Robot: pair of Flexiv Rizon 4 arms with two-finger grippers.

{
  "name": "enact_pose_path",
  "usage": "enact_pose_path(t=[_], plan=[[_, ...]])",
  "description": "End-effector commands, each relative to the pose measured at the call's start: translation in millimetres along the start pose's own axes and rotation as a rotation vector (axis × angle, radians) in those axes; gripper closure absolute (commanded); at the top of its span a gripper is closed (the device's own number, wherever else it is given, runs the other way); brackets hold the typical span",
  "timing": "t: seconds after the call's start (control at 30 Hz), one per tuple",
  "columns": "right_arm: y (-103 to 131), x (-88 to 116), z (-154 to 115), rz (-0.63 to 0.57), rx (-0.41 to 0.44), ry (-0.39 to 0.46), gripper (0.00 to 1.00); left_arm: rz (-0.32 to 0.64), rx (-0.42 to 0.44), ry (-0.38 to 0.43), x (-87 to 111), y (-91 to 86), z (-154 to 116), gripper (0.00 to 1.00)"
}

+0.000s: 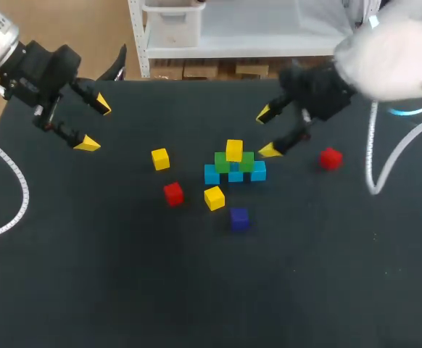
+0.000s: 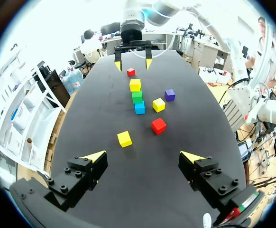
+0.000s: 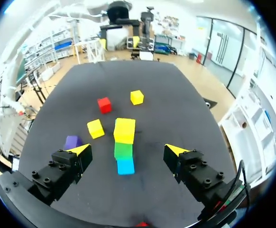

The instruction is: Place the blue cubes, place green cubes on the blue cubes, place the yellow cubes on the green cubes, then place the red cubes on the yellow cubes, and place purple cube on the red cubes.

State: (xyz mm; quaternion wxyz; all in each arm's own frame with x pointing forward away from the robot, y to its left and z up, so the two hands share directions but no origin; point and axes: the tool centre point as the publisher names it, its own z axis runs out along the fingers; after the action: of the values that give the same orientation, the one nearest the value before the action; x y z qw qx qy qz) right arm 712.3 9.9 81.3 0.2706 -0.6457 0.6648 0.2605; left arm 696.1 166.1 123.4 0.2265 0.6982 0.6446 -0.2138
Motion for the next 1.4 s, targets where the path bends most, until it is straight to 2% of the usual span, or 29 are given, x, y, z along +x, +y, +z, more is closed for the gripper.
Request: enact_pose_path(t=[0.03,0.2,0.4,0.57,0.77,0.83,0.93,1.17,1.4], plan=[[4,16,-30,-0.019,0.012,-0.104,0.0,0.003,0.001,-0.002,0.9,0.9,0,0.0],[8,40,-54,0.011,0.076,-0.117,0.0,0.003,0.001,-0.002,0.9,0.9,0,0.0],[15,73,-74,0.071,0.11,-0.129,0.0,0.003,0.001,-0.002,0.9,0.9,0,0.0],[17,89,-86,0.088,0.127,-0.134,0.0,0.003,0.001,-0.002,0.9,0.9,0,0.0],[15,97,-91,0.065,0.117,-0.148,0.0,0.003,0.001,-0.002,0.9,0.9,0,0.0],[14,98,-92,0.06,0.089,-0.111,0.0,0.003,0.001,-0.002,0.9,0.9,0,0.0],[14,98,-92,0.06,0.089,-0.111,0.0,0.003,0.001,-0.002,0.9,0.9,0,0.0],[14,98,-92,0.06,0.089,-0.111,0.0,0.001,-0.008,0.014,-1.5,18.1,22,0.0],[14,98,-92,0.06,0.089,-0.111,0.0,-0.1,-0.112,-0.003,-7.2,29.7,55,0.0]])
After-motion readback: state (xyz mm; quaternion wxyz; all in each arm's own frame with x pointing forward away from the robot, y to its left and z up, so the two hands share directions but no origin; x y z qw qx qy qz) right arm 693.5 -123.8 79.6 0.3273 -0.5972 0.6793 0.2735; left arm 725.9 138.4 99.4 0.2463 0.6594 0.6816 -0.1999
